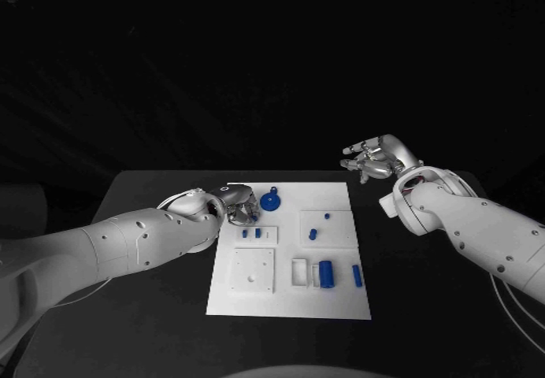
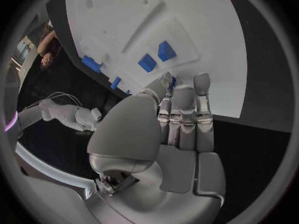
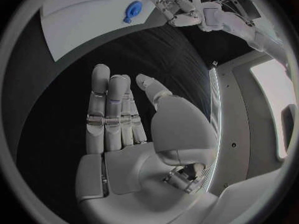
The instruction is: Assemble the parts on the task board
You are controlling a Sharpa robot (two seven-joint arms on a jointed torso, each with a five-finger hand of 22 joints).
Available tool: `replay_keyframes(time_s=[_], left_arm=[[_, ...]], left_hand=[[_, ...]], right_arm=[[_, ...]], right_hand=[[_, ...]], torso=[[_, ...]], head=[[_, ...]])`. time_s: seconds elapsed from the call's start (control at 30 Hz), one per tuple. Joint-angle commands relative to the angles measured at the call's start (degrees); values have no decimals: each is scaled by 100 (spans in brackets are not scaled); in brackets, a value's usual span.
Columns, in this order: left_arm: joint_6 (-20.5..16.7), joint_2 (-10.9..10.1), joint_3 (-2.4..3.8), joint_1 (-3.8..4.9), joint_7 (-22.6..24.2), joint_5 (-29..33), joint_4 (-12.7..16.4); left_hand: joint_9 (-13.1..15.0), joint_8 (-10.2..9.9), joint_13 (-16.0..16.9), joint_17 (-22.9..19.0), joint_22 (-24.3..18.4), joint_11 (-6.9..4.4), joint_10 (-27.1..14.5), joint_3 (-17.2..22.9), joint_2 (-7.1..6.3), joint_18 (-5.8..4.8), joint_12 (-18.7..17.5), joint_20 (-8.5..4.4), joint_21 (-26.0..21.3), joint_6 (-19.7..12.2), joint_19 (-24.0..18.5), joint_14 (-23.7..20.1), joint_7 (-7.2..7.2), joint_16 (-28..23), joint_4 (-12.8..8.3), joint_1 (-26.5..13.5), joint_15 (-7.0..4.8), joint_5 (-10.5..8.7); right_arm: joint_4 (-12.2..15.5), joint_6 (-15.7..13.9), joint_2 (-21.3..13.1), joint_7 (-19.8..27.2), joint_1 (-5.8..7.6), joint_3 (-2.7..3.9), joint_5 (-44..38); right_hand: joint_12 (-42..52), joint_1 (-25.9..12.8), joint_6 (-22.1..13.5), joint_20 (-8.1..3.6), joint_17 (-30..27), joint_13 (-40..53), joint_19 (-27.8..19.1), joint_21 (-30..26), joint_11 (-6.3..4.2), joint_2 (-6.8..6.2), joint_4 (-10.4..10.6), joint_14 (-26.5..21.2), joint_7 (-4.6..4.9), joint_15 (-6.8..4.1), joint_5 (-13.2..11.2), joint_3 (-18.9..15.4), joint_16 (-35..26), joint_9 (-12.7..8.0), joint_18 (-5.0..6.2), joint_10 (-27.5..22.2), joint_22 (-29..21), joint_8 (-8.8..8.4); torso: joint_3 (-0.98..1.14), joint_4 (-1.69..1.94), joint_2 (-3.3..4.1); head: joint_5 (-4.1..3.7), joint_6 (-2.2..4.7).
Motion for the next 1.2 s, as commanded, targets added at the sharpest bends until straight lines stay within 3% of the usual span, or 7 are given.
replay_keyframes(time_s=[0.03,0.13,0.3,0.73,1.03,1.07,1.2], left_arm=[[15,-20,-26,-42,51,-1,4],[-46,-34,-26,-42,55,7,7],[-104,-53,-25,-42,55,18,12],[-222,-115,-8,-41,71,88,21],[-311,-245,217,0,89,620,-147],[-341,-254,251,11,91,765,-190],[-453,-262,364,95,145,1832,-411]], left_hand=[[-30,-25,-15,0,107,33,-99,58,-73,99,-9,40,14,-181,-15,7,-16,-3,-7,-20,58,-42],[-33,-21,-18,-11,104,101,-303,157,-173,138,-9,81,9,-459,-25,-4,-36,-17,-7,-60,104,-54],[-36,-21,-19,-30,96,154,-442,360,-369,199,-10,130,-9,-686,-31,-28,-62,-39,31,-130,135,-83],[-37,-22,-19,-45,87,192,-558,484,-532,199,-11,124,-58,-776,-15,-54,-59,-55,106,-124,137,-115],[-36,-18,-18,-112,86,227,-666,543,-561,212,-9,140,-131,-809,-64,-136,-9,-204,100,-48,161,-73],[-36,-19,-19,-156,86,232,-682,576,-555,216,-11,142,-153,-805,-89,-178,6,-306,87,-29,163,-65],[-37,-19,-19,-423,79,226,-598,709,-548,193,-10,123,-269,-780,-247,-264,64,-948,23,-22,129,-34]], right_arm=[[5,63,-6,14,-3,3,-18],[5,71,-11,4,-3,3,-25],[6,77,-14,-4,-3,2,-30],[20,231,-34,-44,-9,2,-60],[122,892,-101,-77,-71,1,-531],[140,978,-106,-92,-84,0,-666],[205,1240,-101,-186,-148,-7,-1215]], right_hand=[[19,-15,11,-3,33,-14,227,43,8,-35,-2,89,31,-13,10,24,38,-6,90,-12,23,-6],[-33,-5,-20,-10,98,-64,213,172,19,-41,-6,111,39,-15,6,28,121,-7,97,-51,121,-6],[-386,6,-81,47,34,-481,190,128,121,-33,5,66,72,46,6,29,66,-5,145,-214,104,-4],[-718,45,-161,72,65,-1134,224,228,183,-38,10,109,107,69,-6,-4,183,-7,211,-134,180,-8],[-985,142,152,47,63,-1370,256,883,188,46,-203,217,58,50,-96,292,474,8,229,-81,515,5],[-1046,142,191,54,39,-1410,254,947,194,48,-242,214,56,57,-123,348,507,4,225,-60,551,-6],[-1157,87,248,81,-90,-1569,233,1034,243,63,-342,173,48,90,-321,586,638,4,234,-142,616,-6]], torso=[[-1,2,1],[2,1,-1],[3,1,-2],[0,0,2],[4,0,-4],[5,-2,-2],[9,-3,-6]], head=[[-3,6],[3,7],[5,8],[-17,14],[-29,33],[-35,14],[-57,85]])
